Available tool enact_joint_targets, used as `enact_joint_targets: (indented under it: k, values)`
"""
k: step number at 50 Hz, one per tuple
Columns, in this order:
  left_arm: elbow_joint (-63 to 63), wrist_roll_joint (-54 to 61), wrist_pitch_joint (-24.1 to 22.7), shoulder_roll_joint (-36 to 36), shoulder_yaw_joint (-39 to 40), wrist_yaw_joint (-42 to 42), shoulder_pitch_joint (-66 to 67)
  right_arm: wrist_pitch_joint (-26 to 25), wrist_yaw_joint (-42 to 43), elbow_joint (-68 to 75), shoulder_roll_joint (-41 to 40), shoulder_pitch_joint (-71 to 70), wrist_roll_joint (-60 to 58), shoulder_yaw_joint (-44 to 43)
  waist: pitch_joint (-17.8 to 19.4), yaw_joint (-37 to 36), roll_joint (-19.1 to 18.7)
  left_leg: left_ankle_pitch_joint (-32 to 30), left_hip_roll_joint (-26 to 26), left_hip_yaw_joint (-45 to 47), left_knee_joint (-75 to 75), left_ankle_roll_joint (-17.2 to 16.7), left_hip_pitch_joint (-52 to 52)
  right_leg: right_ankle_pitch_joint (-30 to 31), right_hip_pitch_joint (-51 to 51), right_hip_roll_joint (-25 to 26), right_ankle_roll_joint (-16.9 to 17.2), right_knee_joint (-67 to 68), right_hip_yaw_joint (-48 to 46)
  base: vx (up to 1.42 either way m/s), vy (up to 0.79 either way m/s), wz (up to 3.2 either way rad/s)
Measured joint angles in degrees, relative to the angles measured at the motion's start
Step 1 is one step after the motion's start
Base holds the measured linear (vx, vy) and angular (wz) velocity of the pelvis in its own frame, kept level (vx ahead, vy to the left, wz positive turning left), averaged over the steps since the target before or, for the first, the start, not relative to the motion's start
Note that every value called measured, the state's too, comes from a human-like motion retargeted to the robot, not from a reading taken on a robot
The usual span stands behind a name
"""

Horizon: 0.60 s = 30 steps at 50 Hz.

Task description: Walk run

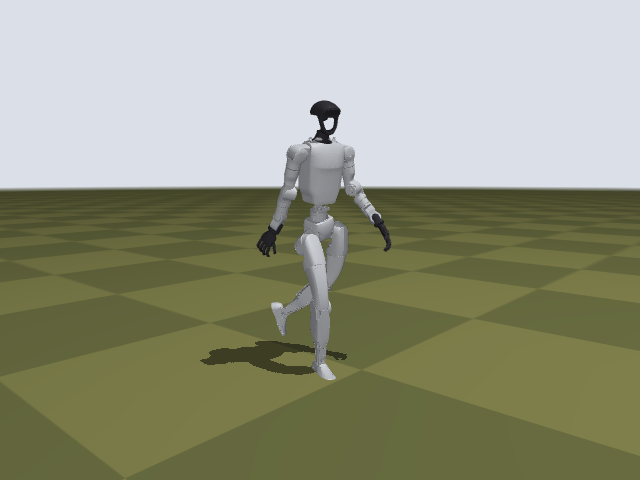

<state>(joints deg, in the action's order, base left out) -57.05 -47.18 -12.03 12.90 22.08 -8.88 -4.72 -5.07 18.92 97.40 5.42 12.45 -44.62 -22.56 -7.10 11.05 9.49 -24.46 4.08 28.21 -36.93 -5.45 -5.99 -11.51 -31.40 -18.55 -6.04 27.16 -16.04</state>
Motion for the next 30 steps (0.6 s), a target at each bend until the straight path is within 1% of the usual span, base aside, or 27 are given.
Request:
enact_joint_targets:
  k: [2,3,4,5,6,7,9,10,11,12,13,15,17,19,20,22,23,24,25,26,27,28,29,30]
  values:
    - [-9.3,-3.0,3.3,-0.6,-0.5,0.5,0.6,2.7,-0.6,-0.9,-0.9,-5.1,5.0,1.8,1.3,-0.8,2.0,7.2,-4.8,0.8,-12.9,3.9,6.7,-1.8,5.4,-1.7,1.1,-1.3,-2.1,1.12,-0.24,0.24]
    - [-14.2,-3.9,4.8,-0.8,-0.6,0.5,0.9,3.2,-1.3,-2.4,-1.0,-7.6,5.8,2.4,1.9,-2.5,2.6,10.3,-7.4,1.4,-18.0,4.4,10.8,-2.0,8.2,-0.5,1.1,-3.5,-2.5,1.20,-0.15,-0.33]
    - [-18.6,-5.0,6.6,-1.1,-0.3,-0.2,1.6,3.5,-1.6,-4.5,-1.1,-10.0,5.6,2.8,2.3,-4.3,2.1,12.7,-9.4,0.2,-21.1,3.1,15.4,-1.6,11.2,1.7,1.2,-6.6,-3.1,1.24,-0.09,-0.76]
    - [-22.7,-6.3,8.5,-1.4,0.3,-1.3,2.5,3.7,-1.7,-6.7,-1.2,-12.4,4.9,3.2,2.7,-6.0,1.0,14.8,-11.2,-1.9,-23.3,0.8,20.2,-0.9,14.2,4.5,1.4,-10.0,-3.8,1.12,-0.05,-0.59]
    - [-26.4,-7.3,11.1,-2.1,1.8,-1.3,3.9,3.9,-1.5,-9.2,-0.7,-14.6,3.6,3.8,2.6,-6.7,-0.4,16.3,-11.7,-5.1,-22.6,-1.5,24.7,-0.5,16.7,7.0,1.5,-13.2,-4.9,0.99,-0.03,-0.58]
    - [-29.8,-8.0,13.4,-2.6,3.4,-1.3,5.4,4.1,-1.4,-11.7,-0.2,-16.9,2.2,4.6,2.5,-7.9,-1.3,17.9,-12.4,-6.3,-21.5,-2.6,28.7,-0.2,18.8,9.2,1.6,-15.8,-5.0,0.79,-0.03,-0.98]
    - [-35.2,-7.6,16.6,-3.2,7.1,-1.3,9.3,4.2,-2.1,-17.1,1.3,-21.2,-0.9,6.5,2.6,-12.1,-1.1,21.4,-15.6,-0.4,-17.1,0.5,34.0,-0.9,21.9,11.9,1.8,-18.8,-2.1,0.67,-0.03,-1.42]
    - [-37.4,-7.4,17.6,-3.4,9.0,-1.6,11.3,4.1,-2.9,-20.0,2.1,-23.3,-2.6,7.2,2.6,-13.4,-1.3,23.2,-17.8,2.6,-14.3,2.8,36.2,-1.4,23.7,13.2,2.0,-20.1,-1.6,1.05,0.07,-1.00]
    - [-38.9,-6.6,18.0,-3.7,10.0,-2.6,13.4,4.1,-4.0,-23.1,2.7,-25.2,-4.5,7.6,2.6,-14.1,-1.9,24.9,-18.7,4.1,-10.2,4.2,38.5,-2.0,25.7,14.3,2.5,-21.4,-1.2,1.22,0.14,-0.84]
    - [-39.9,-6.0,18.4,-4.1,10.9,-3.6,15.5,4.1,-5.1,-26.3,3.4,-27.1,-6.3,8.1,2.7,-15.0,-2.5,26.4,-19.0,4.9,-5.6,5.3,40.6,-2.7,27.8,15.4,2.9,-22.6,-0.7,0.96,0.14,-0.89]
    - [-40.2,-5.4,19.0,-4.8,11.5,-4.7,17.7,4.1,-6.0,-29.5,4.0,-28.8,-7.6,8.5,2.8,-16.0,-3.1,27.5,-18.3,4.5,0.1,5.9,42.4,-3.4,29.8,16.4,3.3,-23.6,0.2,0.77,0.16,-1.00]
    - [-40.3,-5.8,20.1,-6.1,12.3,-6.3,21.7,4.1,-6.6,-35.6,5.3,-31.1,-8.8,9.2,3.0,-18.3,-3.9,28.4,-15.1,1.6,11.9,5.8,45.7,-5.1,33.4,17.6,4.3,-24.5,2.0,1.29,0.32,-0.94]
    - [-40.3,-8.0,20.4,-6.6,12.6,-7.1,24.2,4.3,-4.2,-41.0,6.3,-31.8,-7.6,10.1,2.0,-19.4,-4.0,28.5,-12.5,-4.3,20.6,5.0,49.0,-6.1,35.4,17.5,6.0,-24.3,2.5,1.38,0.37,-0.36]
    - [-40.3,-10.2,20.9,-6.4,12.8,-7.5,25.7,5.1,0.2,-45.3,6.5,-30.8,-5.7,11.2,0.9,-19.7,-3.5,29.1,-11.0,-5.9,22.6,7.1,50.7,-5.3,37.2,16.8,9.1,-23.3,3.2,1.05,0.24,-0.17]
    - [-40.3,-11.0,21.2,-6.1,12.7,-7.9,26.2,5.8,2.8,-47.0,6.3,-29.6,-4.6,11.9,0.6,-20.0,-3.5,28.4,-10.8,-5.8,22.0,8.0,50.0,-4.5,38.6,16.8,10.8,-22.5,4.0,1.27,0.24,-0.27]
    - [-40.3,-12.0,22.2,-4.5,12.1,-8.5,26.0,8.2,7.9,-48.3,5.1,-25.5,-3.2,12.6,0.0,-20.4,-4.3,25.2,-11.0,-4.1,17.9,9.6,48.4,0.1,41.4,18.0,13.7,-20.0,5.3,1.38,0.24,-0.13]
    - [-40.3,-12.5,22.6,-3.6,11.8,-8.5,25.4,9.7,9.7,-47.9,4.5,-23.0,-3.4,12.5,-0.3,-20.8,-4.4,24.1,-11.6,-7.1,16.3,9.3,47.9,4.5,42.1,18.6,14.2,-18.1,5.6,1.37,0.20,-0.23]
    - [-40.1,-12.5,22.8,-3.1,11.9,-8.2,24.2,10.2,11.0,-46.5,3.4,-20.9,-4.3,12.8,-0.5,-21.5,-4.1,24.9,-12.4,-9.5,13.9,8.9,47.6,10.4,41.9,17.5,13.6,-14.7,3.5,1.31,0.14,-0.58]
    - [-39.6,-12.3,22.8,-2.7,12.2,-7.8,22.7,10.2,12.0,-44.5,2.2,-19.0,-5.5,13.3,-0.5,-22.4,-3.7,26.5,-13.2,-11.6,11.0,8.6,47.5,16.9,41.3,15.6,12.4,-10.6,0.2,1.33,0.10,-0.44]
    - [-38.4,-11.3,22.4,-2.4,11.8,-7.5,21.0,9.1,11.7,-40.8,1.1,-17.7,-7.3,13.7,-0.8,-21.4,-4.3,29.4,-12.7,-13.0,10.7,8.9,45.2,22.9,39.4,16.0,13.1,-5.1,-0.5,1.33,0.10,-0.11]
    - [-37.1,-10.0,22.0,-2.0,11.1,-7.2,19.2,8.1,11.0,-36.7,0.4,-16.5,-9.2,14.1,-0.9,-20.7,-5.1,31.7,-12.9,-13.0,10.8,9.3,42.5,27.3,37.5,16.2,13.2,0.6,-1.7,1.20,0.14,0.24]
    - [-35.6,-8.2,21.2,-1.6,9.7,-6.9,17.4,7.0,9.3,-31.9,0.4,-15.7,-10.9,14.4,-0.8,-20.5,-6.1,32.9,-14.6,-10.3,11.6,9.6,39.2,28.5,35.6,15.8,11.9,6.7,-3.9,1.01,0.16,-0.12]
    - [-34.2,-5.8,20.4,-1.2,8.3,-6.0,15.0,7.4,7.2,-27.0,1.0,-15.5,-13.0,14.9,-0.3,-20.5,-6.5,33.7,-15.5,-8.0,12.8,9.5,36.1,26.0,32.8,14.3,10.3,13.1,-5.1,0.90,0.18,-0.51]
    - [-32.8,-3.0,19.5,-0.7,6.8,-4.9,12.3,8.5,4.9,-22.1,1.7,-15.6,-15.3,15.7,0.4,-20.6,-6.6,34.3,-16.0,-6.0,14.3,9.2,33.0,21.6,29.4,12.3,8.6,19.6,-5.8,0.82,0.18,-0.36]
